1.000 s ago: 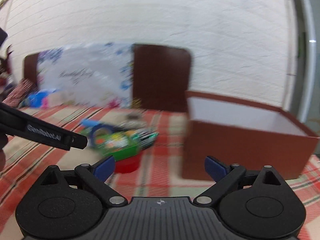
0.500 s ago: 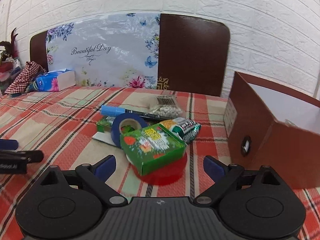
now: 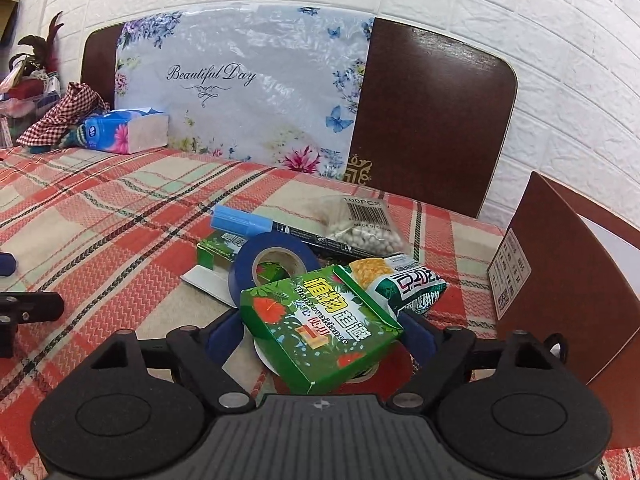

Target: Organize objects

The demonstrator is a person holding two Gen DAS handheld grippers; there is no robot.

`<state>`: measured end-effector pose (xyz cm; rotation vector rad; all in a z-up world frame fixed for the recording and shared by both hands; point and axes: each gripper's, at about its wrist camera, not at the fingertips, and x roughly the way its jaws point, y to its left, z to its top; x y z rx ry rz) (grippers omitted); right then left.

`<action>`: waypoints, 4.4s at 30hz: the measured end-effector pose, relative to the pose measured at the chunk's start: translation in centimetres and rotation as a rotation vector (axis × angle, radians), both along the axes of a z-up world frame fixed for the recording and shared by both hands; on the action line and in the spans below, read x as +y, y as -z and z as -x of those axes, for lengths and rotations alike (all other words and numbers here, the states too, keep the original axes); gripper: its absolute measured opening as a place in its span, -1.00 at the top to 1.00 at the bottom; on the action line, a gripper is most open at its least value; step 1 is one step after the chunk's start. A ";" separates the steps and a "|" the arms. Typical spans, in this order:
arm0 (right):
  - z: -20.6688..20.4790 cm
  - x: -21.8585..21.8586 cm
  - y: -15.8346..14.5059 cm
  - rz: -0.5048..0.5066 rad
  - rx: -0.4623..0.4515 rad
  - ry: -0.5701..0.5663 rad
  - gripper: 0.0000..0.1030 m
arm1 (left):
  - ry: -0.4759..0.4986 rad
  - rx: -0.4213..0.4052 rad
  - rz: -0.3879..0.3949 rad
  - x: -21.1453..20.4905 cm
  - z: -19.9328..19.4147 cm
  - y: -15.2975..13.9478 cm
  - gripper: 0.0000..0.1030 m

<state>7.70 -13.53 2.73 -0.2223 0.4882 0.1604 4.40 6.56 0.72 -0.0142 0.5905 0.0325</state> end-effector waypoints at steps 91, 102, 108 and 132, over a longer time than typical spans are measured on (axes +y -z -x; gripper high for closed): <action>8.2 0.7 0.8 -0.117 0.145 -0.202 -0.95 | 0.284 0.170 0.320 -4.2 0.9 -3.4 -0.55; 9.6 1.1 0.6 -0.104 0.103 -0.251 -0.40 | 0.365 0.263 0.330 -7.1 0.9 -2.2 0.14; 10.4 -0.7 -0.9 -0.134 0.004 -0.175 -0.40 | 0.418 0.211 0.309 -9.4 0.4 -5.2 0.19; 3.5 -19.3 -7.2 -0.099 -0.188 0.110 -0.39 | 0.630 0.080 0.134 -30.0 -8.2 -12.0 0.19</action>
